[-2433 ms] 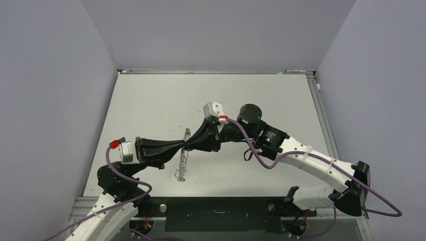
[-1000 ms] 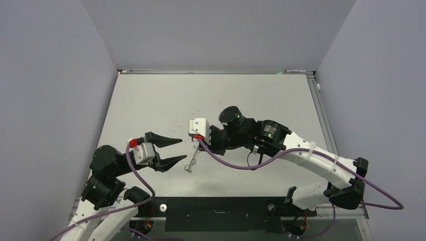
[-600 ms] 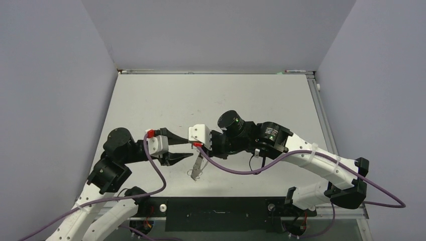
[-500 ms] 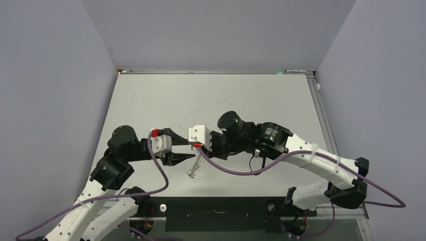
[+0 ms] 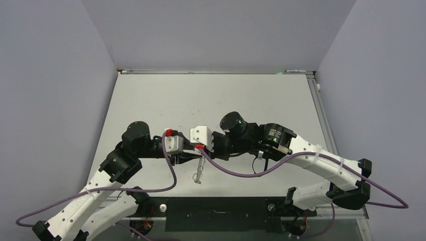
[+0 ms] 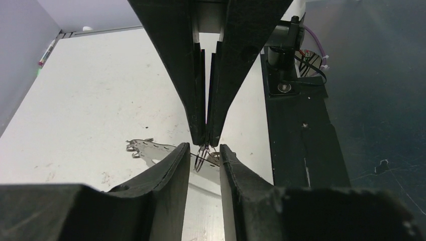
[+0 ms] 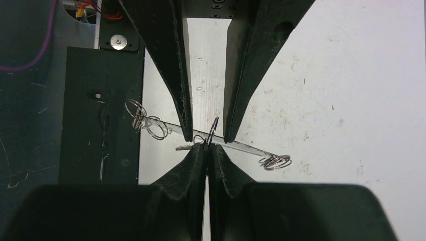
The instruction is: Put the keys on the keyring
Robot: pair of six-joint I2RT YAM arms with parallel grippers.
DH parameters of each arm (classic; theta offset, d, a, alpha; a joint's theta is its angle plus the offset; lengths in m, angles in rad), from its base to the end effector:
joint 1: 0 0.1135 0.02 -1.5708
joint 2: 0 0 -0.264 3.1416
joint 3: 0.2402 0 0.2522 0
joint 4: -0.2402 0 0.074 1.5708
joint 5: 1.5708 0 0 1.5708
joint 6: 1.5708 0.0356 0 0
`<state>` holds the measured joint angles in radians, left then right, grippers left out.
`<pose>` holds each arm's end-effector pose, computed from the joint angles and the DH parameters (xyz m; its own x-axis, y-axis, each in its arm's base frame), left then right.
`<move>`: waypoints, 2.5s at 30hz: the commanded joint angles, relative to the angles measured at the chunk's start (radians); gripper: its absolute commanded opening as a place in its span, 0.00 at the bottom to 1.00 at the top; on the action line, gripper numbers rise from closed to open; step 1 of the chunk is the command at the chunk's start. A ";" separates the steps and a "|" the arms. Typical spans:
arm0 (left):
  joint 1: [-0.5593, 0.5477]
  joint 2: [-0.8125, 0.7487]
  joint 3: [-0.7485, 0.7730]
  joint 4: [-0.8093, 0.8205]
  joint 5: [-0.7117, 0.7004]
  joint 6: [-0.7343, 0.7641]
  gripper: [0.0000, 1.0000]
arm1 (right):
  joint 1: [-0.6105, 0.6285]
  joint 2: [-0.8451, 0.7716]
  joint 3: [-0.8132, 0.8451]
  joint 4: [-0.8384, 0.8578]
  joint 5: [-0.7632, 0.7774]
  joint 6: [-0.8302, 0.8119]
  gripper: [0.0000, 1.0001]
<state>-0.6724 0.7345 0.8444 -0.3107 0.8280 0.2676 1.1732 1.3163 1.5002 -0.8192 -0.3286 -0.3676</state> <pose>0.1066 -0.1184 0.3574 0.1102 0.1408 -0.9839 0.9921 0.0439 0.1174 0.0940 0.2535 0.4089 0.1353 -0.5562 -0.8199 -0.9908 -0.0781 -0.1105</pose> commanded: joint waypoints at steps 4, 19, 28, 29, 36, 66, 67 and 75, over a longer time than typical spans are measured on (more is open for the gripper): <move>-0.032 0.000 0.014 0.040 -0.040 0.050 0.10 | 0.009 -0.043 0.034 0.044 0.007 -0.006 0.05; -0.054 -0.106 -0.167 0.411 -0.183 -0.078 0.00 | 0.013 -0.106 -0.008 0.142 0.044 0.038 0.34; -0.053 -0.177 -0.290 0.697 -0.241 -0.238 0.00 | -0.005 -0.204 -0.098 0.270 0.053 0.065 0.49; -0.053 -0.184 -0.306 0.735 -0.246 -0.258 0.00 | -0.011 -0.216 -0.111 0.284 0.037 0.069 0.49; -0.045 -0.196 -0.361 0.924 -0.223 -0.405 0.00 | -0.128 -0.248 -0.204 0.427 -0.143 0.125 0.41; -0.036 -0.199 -0.420 1.107 -0.254 -0.536 0.00 | -0.241 -0.183 -0.287 0.700 -0.550 0.308 0.32; -0.037 -0.199 -0.421 1.108 -0.254 -0.536 0.00 | -0.242 -0.180 -0.287 0.700 -0.550 0.307 0.31; -0.036 -0.205 -0.423 1.104 -0.261 -0.536 0.00 | -0.231 -0.161 -0.280 0.682 -0.550 0.303 0.28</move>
<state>-0.7136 0.5377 0.4145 0.7227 0.5938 -0.2554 0.9314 1.1461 1.2106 -0.1795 -0.8471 -0.0586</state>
